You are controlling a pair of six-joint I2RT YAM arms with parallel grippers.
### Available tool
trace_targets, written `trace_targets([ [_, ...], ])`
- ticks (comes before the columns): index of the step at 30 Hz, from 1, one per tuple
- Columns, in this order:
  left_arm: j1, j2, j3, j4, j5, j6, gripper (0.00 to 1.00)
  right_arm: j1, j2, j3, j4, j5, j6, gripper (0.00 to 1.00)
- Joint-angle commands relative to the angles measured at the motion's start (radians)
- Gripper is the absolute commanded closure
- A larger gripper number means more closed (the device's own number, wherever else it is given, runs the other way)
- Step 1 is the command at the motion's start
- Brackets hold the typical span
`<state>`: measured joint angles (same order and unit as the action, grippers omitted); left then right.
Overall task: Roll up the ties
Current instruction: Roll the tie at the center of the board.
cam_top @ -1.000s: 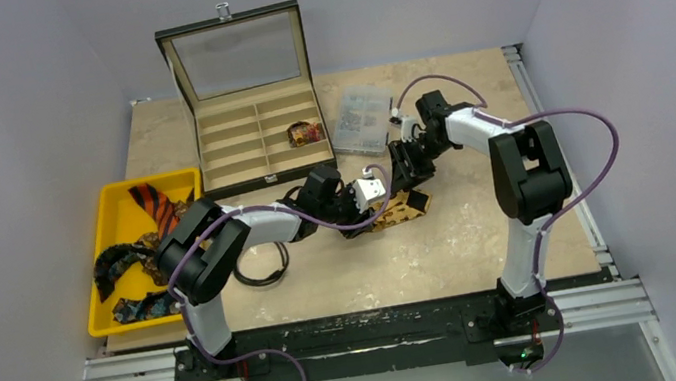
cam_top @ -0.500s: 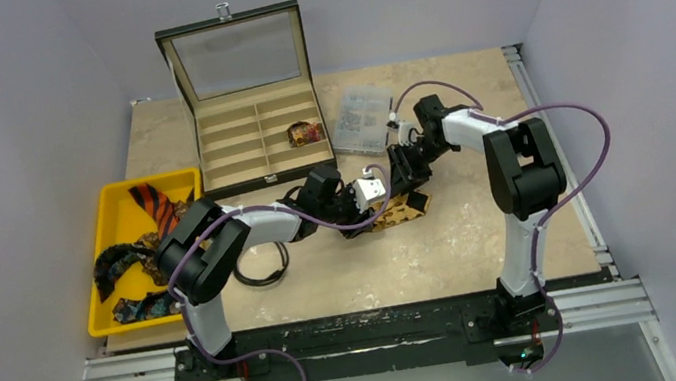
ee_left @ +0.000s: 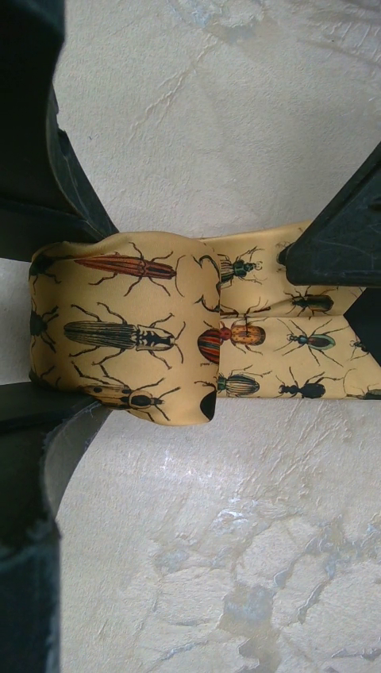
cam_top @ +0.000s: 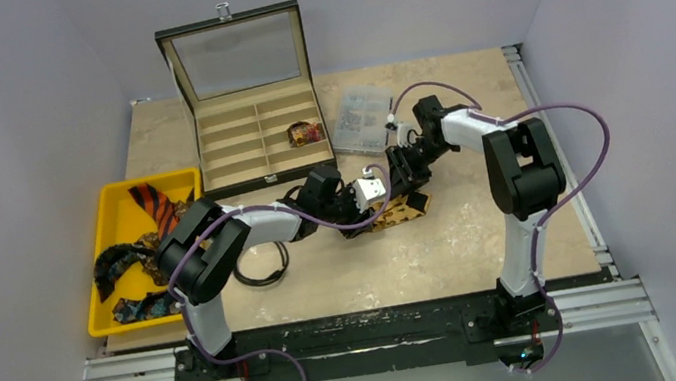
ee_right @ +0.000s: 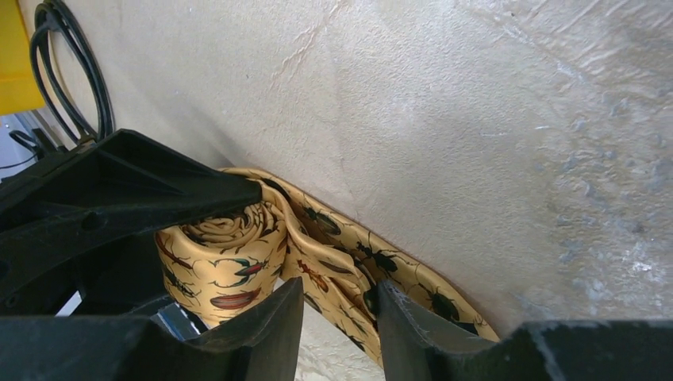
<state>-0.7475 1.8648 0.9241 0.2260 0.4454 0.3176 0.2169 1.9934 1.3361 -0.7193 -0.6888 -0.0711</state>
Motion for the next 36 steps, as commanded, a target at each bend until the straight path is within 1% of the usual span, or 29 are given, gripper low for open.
trace_targets([
  [1, 0.003, 0.060, -0.032, -0.189, -0.043, 0.007, 1.00, 0.004, 0.016, 0.000, 0.063, -0.001, 0.013, 0.62],
  [4, 0.003, 0.057, -0.037, -0.189, -0.047, 0.013, 1.00, 0.006, 0.038, 0.009, 0.083, -0.028, 0.011, 0.66],
  [5, 0.002, 0.056, -0.037, -0.189, -0.049, 0.014, 1.00, 0.006, 0.040, 0.011, 0.080, -0.031, 0.004, 0.73],
  [8, 0.003, 0.058, -0.034, -0.189, -0.055, 0.011, 1.00, 0.004, 0.021, 0.022, 0.036, -0.038, -0.023, 1.00],
  [13, 0.005, 0.067, -0.029, -0.191, -0.060, 0.003, 1.00, -0.002, -0.113, 0.020, -0.053, -0.088, -0.029, 1.00],
  [15, 0.005, 0.072, -0.029, -0.191, -0.061, 0.002, 1.00, -0.001, -0.156, -0.004, -0.069, -0.083, -0.027, 1.00],
  [18, 0.004, 0.076, -0.028, -0.194, -0.061, 0.002, 1.00, -0.001, -0.168, -0.043, -0.111, -0.050, -0.049, 1.00],
  [21, 0.005, 0.077, -0.026, -0.194, -0.062, 0.000, 1.00, -0.002, -0.149, -0.105, -0.108, 0.032, -0.061, 1.00],
  [23, 0.005, 0.074, -0.026, -0.194, -0.058, 0.000, 1.00, -0.002, -0.109, -0.119, -0.081, 0.096, -0.059, 1.00],
  [28, 0.008, 0.068, -0.028, -0.195, -0.055, 0.001, 1.00, -0.008, -0.022, -0.076, -0.012, 0.209, -0.031, 1.00],
  [31, 0.017, 0.053, -0.032, -0.188, -0.033, 0.004, 1.00, -0.015, 0.016, -0.044, 0.002, 0.279, -0.031, 1.00],
  [36, 0.045, -0.050, -0.061, -0.108, 0.055, -0.031, 1.00, -0.022, 0.060, -0.043, -0.003, 0.349, -0.049, 1.00],
])
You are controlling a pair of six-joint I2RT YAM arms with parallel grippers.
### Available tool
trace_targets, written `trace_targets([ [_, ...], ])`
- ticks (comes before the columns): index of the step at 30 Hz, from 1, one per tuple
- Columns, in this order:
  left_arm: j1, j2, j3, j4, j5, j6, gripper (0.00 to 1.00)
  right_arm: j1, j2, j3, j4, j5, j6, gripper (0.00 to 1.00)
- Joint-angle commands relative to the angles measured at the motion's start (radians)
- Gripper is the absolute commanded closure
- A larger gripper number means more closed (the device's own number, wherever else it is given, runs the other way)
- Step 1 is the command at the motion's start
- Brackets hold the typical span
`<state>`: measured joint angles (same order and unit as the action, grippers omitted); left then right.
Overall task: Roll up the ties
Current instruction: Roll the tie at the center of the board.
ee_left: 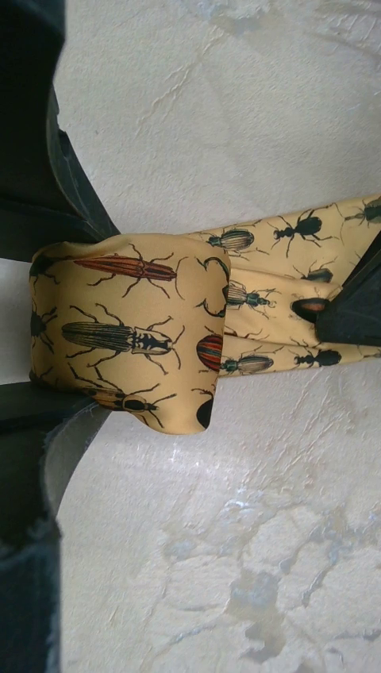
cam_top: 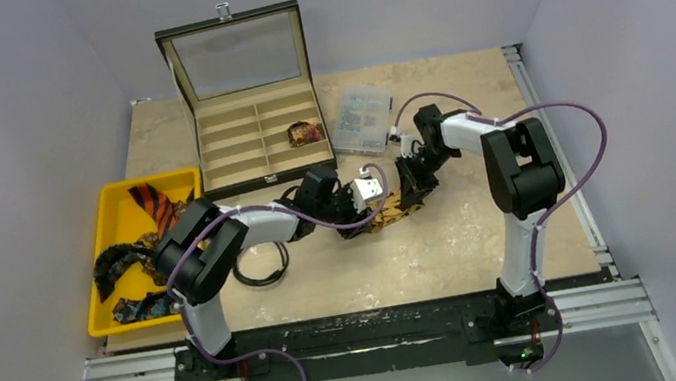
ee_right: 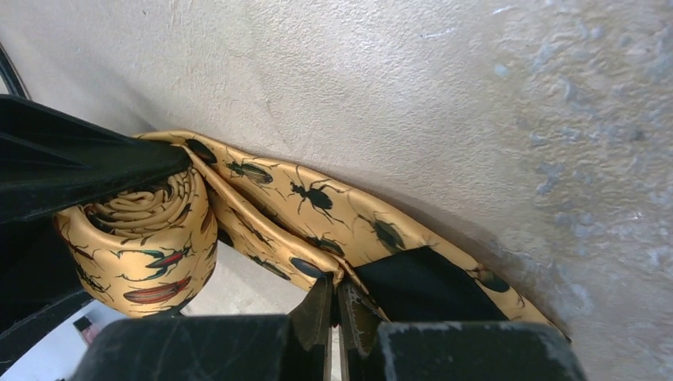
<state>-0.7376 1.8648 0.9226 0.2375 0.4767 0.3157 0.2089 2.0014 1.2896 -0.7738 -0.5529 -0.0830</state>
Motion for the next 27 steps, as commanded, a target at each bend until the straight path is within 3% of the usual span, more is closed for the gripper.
trace_targets([
  [1, 0.039, -0.069, -0.053, -0.116, 0.039, -0.045, 1.00, -0.014, 0.054, -0.003, 0.052, 0.222, -0.044, 1.00],
  [5, 0.059, -0.139, -0.013, -0.102, 0.074, -0.124, 1.00, -0.014, 0.058, -0.022, 0.050, 0.254, -0.055, 1.00],
  [9, 0.062, -0.143, 0.027, -0.148, 0.020, -0.149, 1.00, -0.013, 0.061, -0.033, 0.045, 0.270, -0.062, 1.00],
  [14, 0.055, -0.044, 0.080, -0.308, -0.071, -0.065, 1.00, -0.013, 0.058, -0.044, 0.033, 0.272, -0.057, 1.00],
  [23, -0.007, 0.047, 0.095, -0.421, -0.178, 0.011, 1.00, -0.008, 0.022, -0.062, 0.009, 0.205, -0.045, 1.00],
  [27, -0.012, 0.055, 0.074, -0.415, -0.175, 0.036, 1.00, -0.016, -0.025, -0.040, -0.011, 0.095, -0.052, 0.80],
])
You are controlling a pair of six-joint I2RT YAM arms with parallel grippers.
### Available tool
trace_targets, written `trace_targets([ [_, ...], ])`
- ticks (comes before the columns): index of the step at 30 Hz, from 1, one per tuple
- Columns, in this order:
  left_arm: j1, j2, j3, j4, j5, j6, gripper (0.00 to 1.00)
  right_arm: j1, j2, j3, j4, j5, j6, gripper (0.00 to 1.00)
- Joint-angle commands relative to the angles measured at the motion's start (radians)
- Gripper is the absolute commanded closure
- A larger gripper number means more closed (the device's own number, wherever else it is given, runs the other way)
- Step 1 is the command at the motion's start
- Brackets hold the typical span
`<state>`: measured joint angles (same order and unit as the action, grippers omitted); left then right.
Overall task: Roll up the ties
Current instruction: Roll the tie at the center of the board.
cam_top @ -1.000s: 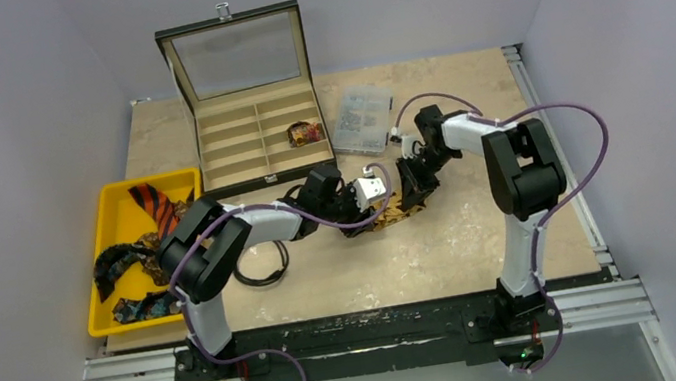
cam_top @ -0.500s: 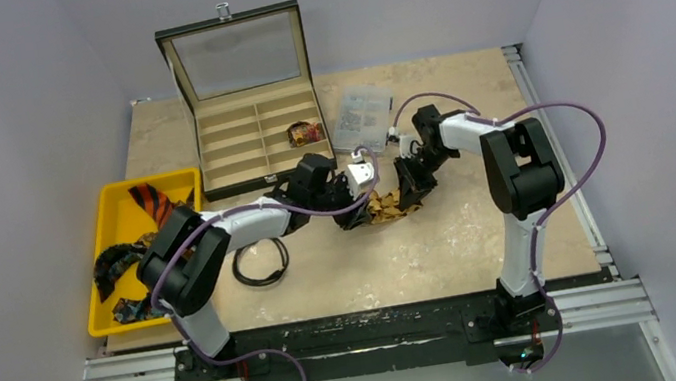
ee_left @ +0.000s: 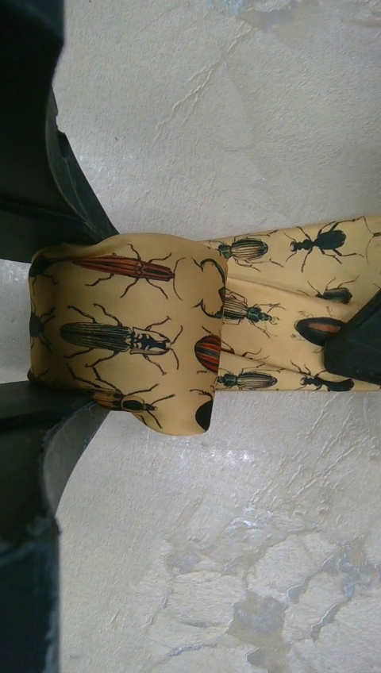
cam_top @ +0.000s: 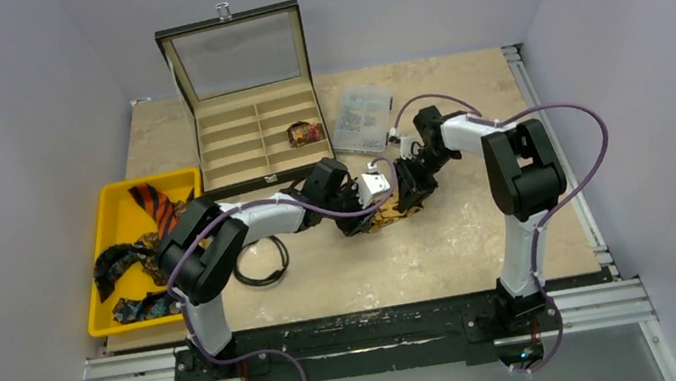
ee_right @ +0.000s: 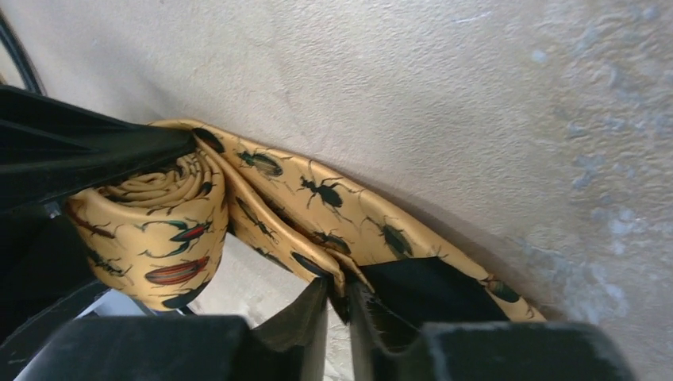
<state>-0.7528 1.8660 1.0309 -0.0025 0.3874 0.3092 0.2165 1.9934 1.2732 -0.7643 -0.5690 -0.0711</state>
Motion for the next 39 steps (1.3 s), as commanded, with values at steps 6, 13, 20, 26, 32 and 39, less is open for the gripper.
trace_targets([
  [6, 0.002, 0.065, -0.040, -0.181, -0.063, 0.069, 1.00, -0.048, -0.083, 0.067, -0.040, -0.052, -0.090, 0.62],
  [13, 0.003, 0.078, -0.018, -0.213, -0.061, 0.067, 1.00, -0.049, -0.022, 0.083, -0.013, -0.036, -0.083, 0.63],
  [20, -0.001, 0.088, 0.005, -0.253, -0.098, 0.076, 1.00, -0.076, -0.020, 0.002, 0.008, 0.019, -0.086, 0.61],
  [26, -0.012, 0.101, 0.018, -0.264, -0.105, 0.065, 1.00, -0.084, -0.079, 0.133, -0.001, -0.006, -0.123, 0.50],
  [32, -0.017, 0.111, 0.026, -0.272, -0.114, 0.059, 1.00, -0.069, -0.130, 0.072, 0.038, -0.288, 0.032, 0.43],
  [39, -0.022, 0.118, 0.026, -0.269, -0.114, 0.059, 0.99, 0.003, -0.091, -0.008, 0.131, -0.407, 0.148, 0.45],
])
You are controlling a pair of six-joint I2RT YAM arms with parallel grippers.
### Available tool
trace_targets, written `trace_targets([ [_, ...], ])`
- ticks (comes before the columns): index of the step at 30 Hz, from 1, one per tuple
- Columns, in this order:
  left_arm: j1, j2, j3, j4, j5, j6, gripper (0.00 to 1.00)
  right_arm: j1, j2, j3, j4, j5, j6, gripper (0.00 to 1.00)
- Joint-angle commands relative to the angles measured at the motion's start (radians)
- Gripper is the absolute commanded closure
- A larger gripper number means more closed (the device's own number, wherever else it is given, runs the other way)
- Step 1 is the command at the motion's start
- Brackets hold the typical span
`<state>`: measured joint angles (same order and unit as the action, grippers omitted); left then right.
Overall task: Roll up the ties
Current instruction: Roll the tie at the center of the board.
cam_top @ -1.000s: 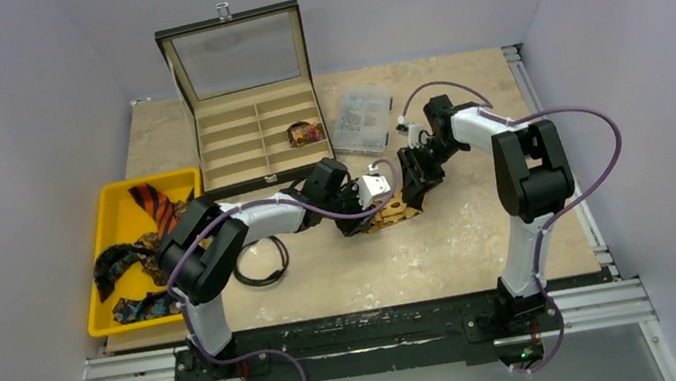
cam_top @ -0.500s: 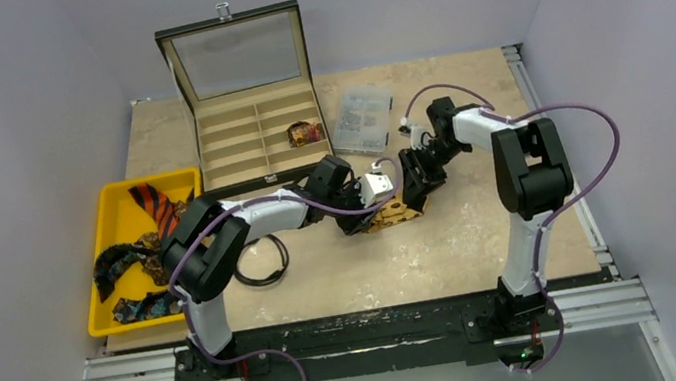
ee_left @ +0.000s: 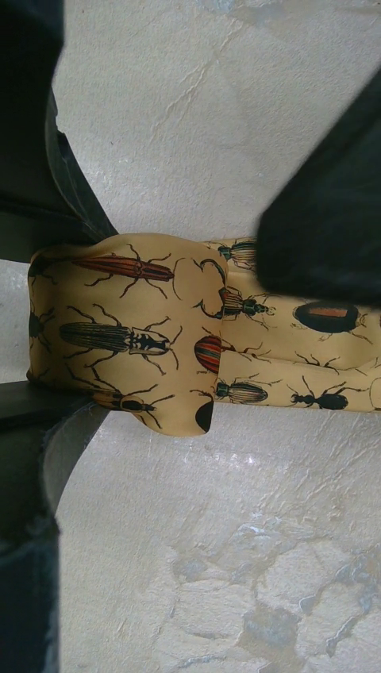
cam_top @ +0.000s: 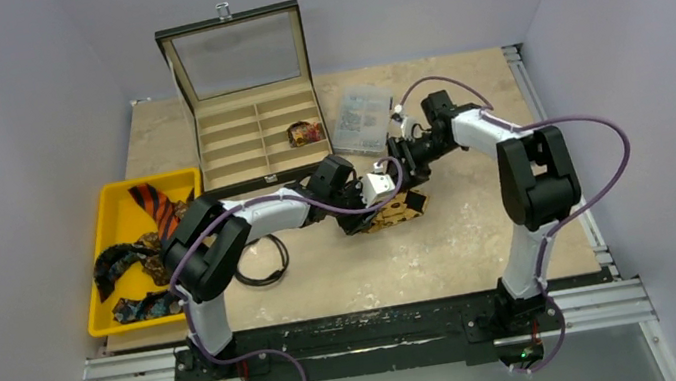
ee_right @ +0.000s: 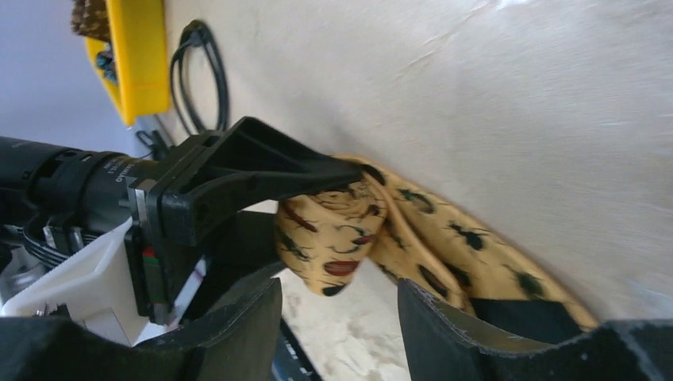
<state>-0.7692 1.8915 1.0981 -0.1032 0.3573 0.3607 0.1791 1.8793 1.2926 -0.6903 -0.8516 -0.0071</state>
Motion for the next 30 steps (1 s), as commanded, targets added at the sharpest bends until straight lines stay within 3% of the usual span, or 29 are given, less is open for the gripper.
trace_targets([
  [1, -0.006, 0.094, -0.039, -0.170, -0.084, 0.006, 0.99, 0.049, 0.036, -0.021, 0.055, -0.126, 0.084, 0.45],
  [6, -0.009, 0.103, -0.031, -0.171, -0.083, -0.001, 0.98, 0.098, 0.103, 0.010, 0.035, -0.136, 0.061, 0.48],
  [10, -0.008, 0.105, -0.026, -0.171, -0.084, -0.005, 0.98, 0.117, 0.142, 0.026, 0.018, -0.128, 0.029, 0.57],
  [11, -0.008, 0.105, -0.026, -0.171, -0.083, -0.005, 0.99, 0.117, 0.151, 0.031, 0.014, -0.126, 0.020, 0.62],
  [14, -0.008, 0.104, -0.026, -0.169, -0.078, -0.002, 0.99, 0.113, 0.162, 0.030, 0.009, -0.098, 0.012, 0.94],
  [15, -0.008, 0.103, -0.027, -0.166, -0.075, -0.002, 0.98, 0.112, 0.161, 0.025, 0.010, -0.084, 0.012, 1.00],
  [19, -0.002, 0.104, -0.033, -0.144, -0.049, 0.003, 0.96, 0.086, 0.174, 0.003, -0.005, -0.044, -0.024, 1.00],
  [22, 0.015, 0.085, -0.050, -0.089, 0.003, -0.014, 0.77, 0.055, 0.184, -0.021, -0.001, -0.011, -0.032, 1.00],
  [26, 0.051, -0.007, -0.146, 0.144, 0.127, -0.052, 0.48, 0.040, 0.211, -0.033, -0.015, 0.036, -0.053, 1.00],
  [30, 0.054, -0.042, -0.174, 0.307, 0.198, -0.079, 0.43, 0.038, 0.225, -0.039, -0.016, 0.061, -0.059, 1.00],
])
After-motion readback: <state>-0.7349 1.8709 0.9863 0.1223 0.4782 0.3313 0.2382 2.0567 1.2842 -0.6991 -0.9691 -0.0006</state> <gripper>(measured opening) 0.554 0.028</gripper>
